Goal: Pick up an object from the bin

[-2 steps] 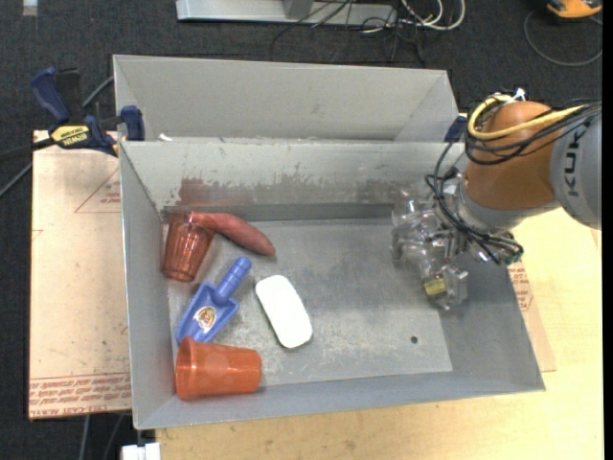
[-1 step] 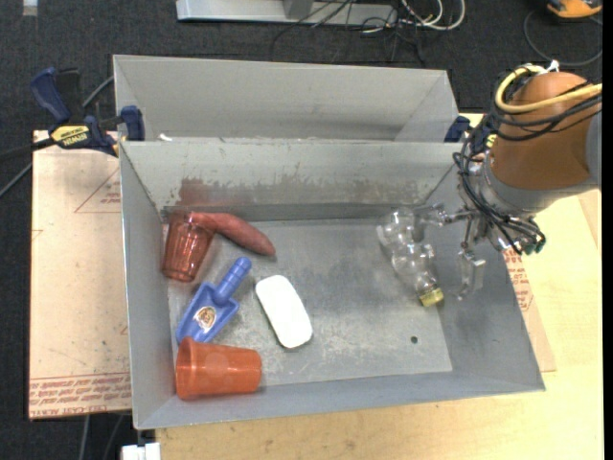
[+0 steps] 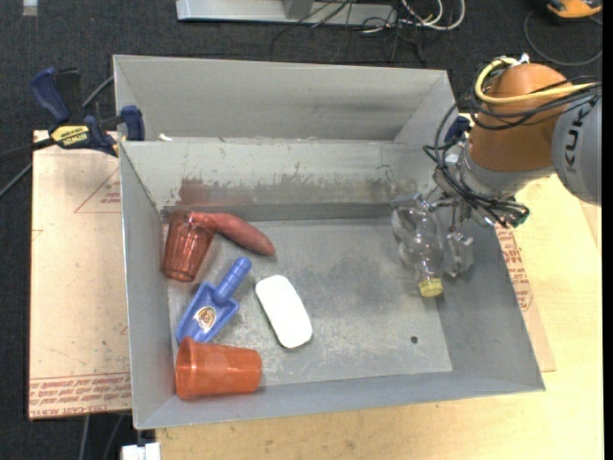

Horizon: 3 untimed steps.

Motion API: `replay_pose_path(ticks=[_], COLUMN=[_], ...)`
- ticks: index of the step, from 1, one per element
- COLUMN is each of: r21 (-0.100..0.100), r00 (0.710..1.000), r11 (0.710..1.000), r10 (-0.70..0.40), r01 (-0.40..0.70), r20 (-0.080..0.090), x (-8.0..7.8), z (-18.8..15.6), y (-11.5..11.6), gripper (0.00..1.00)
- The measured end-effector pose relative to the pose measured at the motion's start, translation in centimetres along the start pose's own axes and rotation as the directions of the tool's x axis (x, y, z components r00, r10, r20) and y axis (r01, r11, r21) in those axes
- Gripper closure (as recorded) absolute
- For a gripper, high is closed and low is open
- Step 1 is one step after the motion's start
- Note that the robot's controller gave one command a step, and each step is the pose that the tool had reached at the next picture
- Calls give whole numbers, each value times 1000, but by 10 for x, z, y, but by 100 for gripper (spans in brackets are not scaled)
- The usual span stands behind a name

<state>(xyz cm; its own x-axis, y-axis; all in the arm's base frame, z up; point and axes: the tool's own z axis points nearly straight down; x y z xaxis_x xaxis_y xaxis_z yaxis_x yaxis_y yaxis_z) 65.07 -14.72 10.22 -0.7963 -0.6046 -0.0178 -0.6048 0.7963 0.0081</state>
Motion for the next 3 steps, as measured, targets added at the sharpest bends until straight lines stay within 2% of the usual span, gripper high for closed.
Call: replay_pose_path(ticks=[1, 2, 3], r21=[9, -10, -10], r00=[999, 922, 922], r11=[999, 922, 922], r10=[-51, -386, -386], r01=[51, 386, 386], r20=[-6, 16, 16], x=[10, -10, -9], z=[33, 32, 32], y=[34, 9, 9], gripper=[0, 100, 100])
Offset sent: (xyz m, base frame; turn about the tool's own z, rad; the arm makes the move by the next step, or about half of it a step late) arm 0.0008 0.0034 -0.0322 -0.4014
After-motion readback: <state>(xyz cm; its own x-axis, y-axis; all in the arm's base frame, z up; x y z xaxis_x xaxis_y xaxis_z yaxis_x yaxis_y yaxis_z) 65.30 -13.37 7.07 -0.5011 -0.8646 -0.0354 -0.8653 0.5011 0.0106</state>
